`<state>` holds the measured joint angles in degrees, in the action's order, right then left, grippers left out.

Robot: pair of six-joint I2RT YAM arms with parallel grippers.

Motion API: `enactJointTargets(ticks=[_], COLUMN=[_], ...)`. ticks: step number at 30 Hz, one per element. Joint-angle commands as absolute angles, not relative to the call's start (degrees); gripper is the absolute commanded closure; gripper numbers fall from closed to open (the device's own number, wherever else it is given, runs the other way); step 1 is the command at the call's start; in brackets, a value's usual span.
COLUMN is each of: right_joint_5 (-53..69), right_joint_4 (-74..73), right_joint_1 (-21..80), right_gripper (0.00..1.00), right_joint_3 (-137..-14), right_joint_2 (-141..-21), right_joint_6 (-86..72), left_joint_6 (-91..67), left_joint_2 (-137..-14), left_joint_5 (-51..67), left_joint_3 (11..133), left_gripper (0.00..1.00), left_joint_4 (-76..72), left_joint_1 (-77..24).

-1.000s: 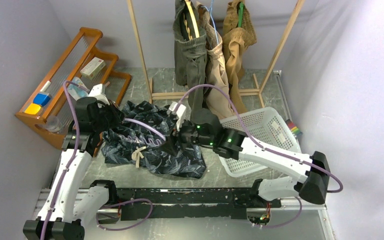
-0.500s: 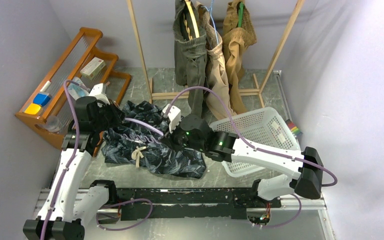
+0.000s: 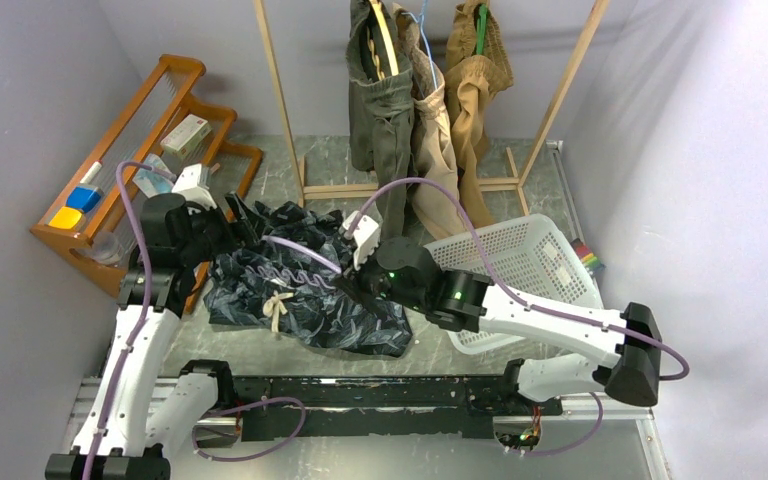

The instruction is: Remove the shorts from the hanger

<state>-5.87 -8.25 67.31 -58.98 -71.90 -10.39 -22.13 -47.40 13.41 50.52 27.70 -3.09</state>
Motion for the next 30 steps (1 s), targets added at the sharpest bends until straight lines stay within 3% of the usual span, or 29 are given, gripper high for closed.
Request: enactJointTargets(ticks=[1,10,30], right_joint_5=[-12.5,-21.1,-27.7], right_joint_4=[-7.3,-8.3,-2.8], right_joint_1=[67.3,66.9,66.7], right_gripper=[1.0,1.0,1.0], right_joint_3=[-57.8,-57.7,-55.4], right_joint_2=[-67.7,-63.7,-53.6], right_joint_6=[-11.6,-14.7,-15.7], left_joint_6=[-22.9,-25.4,-27.7], left_joint_2=[-44.5,-37.6,-38.1], left_joint_5=[16.4,10.9,2.4], left_joint_3=[51.3,48.6,48.2], left_gripper=[0.11,0.04,0.04], left_joint_4=[24.6,21.1,25.1], left_joint_1=[-3.0,-3.0,-3.0])
